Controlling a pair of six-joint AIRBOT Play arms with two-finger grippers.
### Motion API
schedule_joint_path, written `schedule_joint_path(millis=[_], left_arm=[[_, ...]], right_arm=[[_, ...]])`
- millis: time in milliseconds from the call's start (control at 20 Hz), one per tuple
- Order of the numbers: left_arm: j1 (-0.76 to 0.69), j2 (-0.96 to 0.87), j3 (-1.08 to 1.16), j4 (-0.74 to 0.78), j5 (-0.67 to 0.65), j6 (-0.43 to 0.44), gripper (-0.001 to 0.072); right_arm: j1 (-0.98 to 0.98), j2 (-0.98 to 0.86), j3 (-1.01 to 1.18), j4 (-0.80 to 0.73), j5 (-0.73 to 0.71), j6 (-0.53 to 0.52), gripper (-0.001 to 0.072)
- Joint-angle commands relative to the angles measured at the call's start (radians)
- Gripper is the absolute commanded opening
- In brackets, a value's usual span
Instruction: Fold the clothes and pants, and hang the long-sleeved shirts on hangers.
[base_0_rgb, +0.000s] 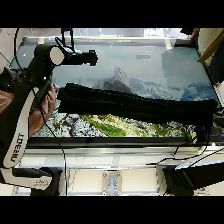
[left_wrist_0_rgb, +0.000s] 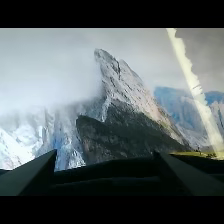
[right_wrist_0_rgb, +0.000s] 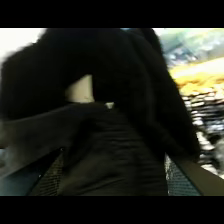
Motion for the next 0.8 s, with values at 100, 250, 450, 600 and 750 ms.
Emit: schedule_joint_path(millis=[100,250,450,600,750], left_arm=[[-0.007,-0.002,0.001,0.000,0.000,-0.040,0.0708],[-0.007,-0.002,0.001,0.000,-0.014,-0.040,0.0708],[-0.007,-0.010,0.001,0.000,-0.025,-0.040,0.0708],[-0.007,-0.017,0.001,0.000,-0.039,-0.040,0.0708],[-0.007,-0.025,0.001,-0.001,-0.043,-0.040,0.0708]], right_arm=[[0.002,-0.051,0.048,-0.097,-0.008,-0.032,0.0695],[0.002,-0.051,0.133,-0.143,0.023,0.004,0.0693],[0.018,-0.054,0.123,-0.156,0.042,-0.004,0.0676],[0.030,-0.076,0.122,-0.161,0.074,-0.010,0.0676],[0.041,-0.113,0.122,-0.159,0.122,-0.012,0.0675]])
